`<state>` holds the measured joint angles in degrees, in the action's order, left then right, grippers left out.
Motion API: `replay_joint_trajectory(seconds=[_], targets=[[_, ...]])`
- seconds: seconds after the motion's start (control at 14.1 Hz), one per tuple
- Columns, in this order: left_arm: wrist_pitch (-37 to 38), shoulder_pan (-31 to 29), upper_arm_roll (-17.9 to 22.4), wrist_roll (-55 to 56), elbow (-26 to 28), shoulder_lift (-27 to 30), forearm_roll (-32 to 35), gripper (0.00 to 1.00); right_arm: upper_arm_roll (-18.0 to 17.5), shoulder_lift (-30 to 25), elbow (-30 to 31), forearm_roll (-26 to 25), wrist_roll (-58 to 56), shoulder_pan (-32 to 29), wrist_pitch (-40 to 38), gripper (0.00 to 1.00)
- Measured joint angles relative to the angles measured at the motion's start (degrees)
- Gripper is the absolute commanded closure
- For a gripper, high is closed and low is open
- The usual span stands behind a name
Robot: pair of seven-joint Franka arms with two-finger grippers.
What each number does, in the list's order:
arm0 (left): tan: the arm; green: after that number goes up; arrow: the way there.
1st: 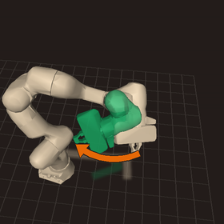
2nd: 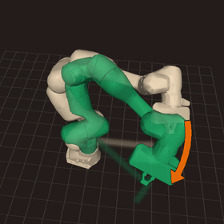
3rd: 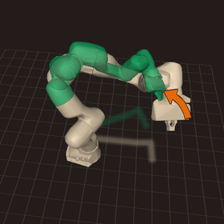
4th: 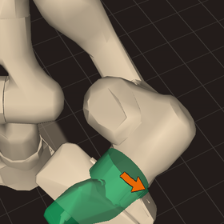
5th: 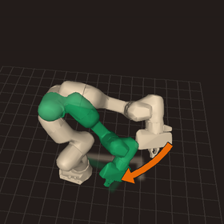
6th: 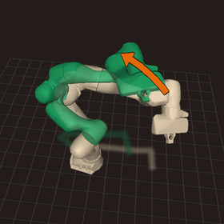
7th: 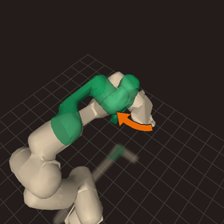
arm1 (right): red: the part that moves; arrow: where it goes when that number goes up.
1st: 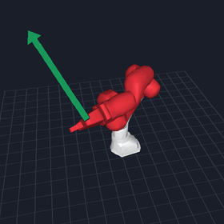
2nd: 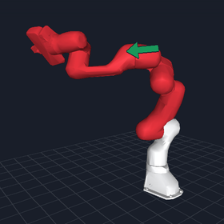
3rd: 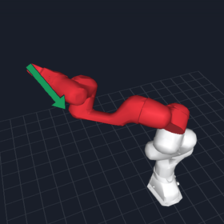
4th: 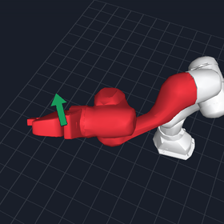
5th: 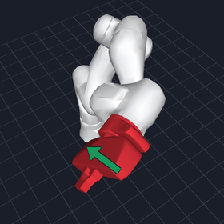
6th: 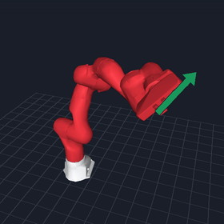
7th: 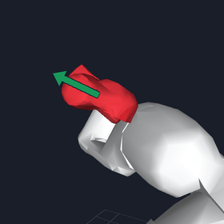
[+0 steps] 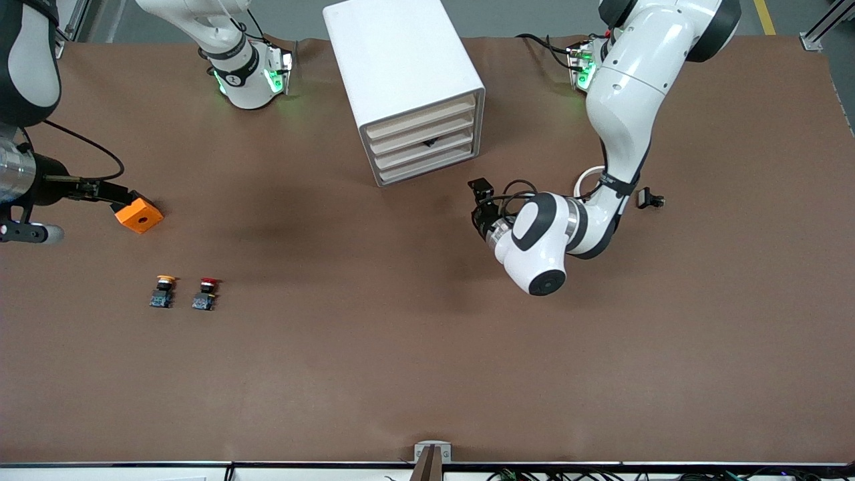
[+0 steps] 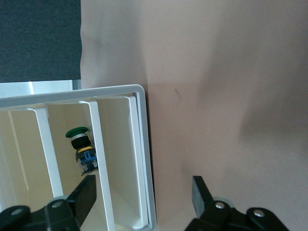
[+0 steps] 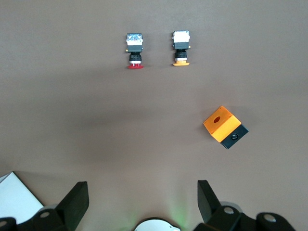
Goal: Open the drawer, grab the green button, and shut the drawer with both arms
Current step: 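Grasp the drawer handle with the left gripper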
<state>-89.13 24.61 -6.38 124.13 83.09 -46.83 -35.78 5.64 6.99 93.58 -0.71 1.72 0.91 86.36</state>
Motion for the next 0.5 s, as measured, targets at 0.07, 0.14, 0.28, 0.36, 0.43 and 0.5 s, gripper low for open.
replay_joint_trajectory(seconds=[0.07, 0.14, 0.28, 0.36, 0.43, 0.5], targets=[[0.5, 0.3, 0.0, 0.1, 0.5, -0.5, -0.7, 0.27, 0.0, 0.1, -0.1, 0.0, 0.0, 0.0, 0.0, 0.0], [0.7, 0.8, 0.0, 0.1, 1.3, -0.9, -1.8, 0.28, 0.0, 0.1, -0.2, 0.0, 0.0, 0.0, 0.0, 0.0], [0.7, 1.8, 0.0, 0.4, 3.1, -1.6, -3.4, 0.32, 0.1, 0.1, -0.6, 0.0, 0.0, -0.2, 0.0, 0.0], [0.7, 2.4, 0.0, 0.9, 3.8, -1.7, -4.1, 0.34, 0.2, 0.1, -0.7, 0.0, 0.0, -0.3, 0.0, 0.0], [0.9, 3.1, 0.0, 1.1, 4.5, -1.7, -4.8, 0.35, 0.2, 0.1, -0.7, 0.0, 0.0, -0.5, 0.0, 0.0], [0.9, 3.9, -0.1, 1.3, 5.0, -1.7, -5.6, 0.35, 0.2, 0.2, -0.7, 0.0, 0.0, -0.6, 0.0, 0.0]])
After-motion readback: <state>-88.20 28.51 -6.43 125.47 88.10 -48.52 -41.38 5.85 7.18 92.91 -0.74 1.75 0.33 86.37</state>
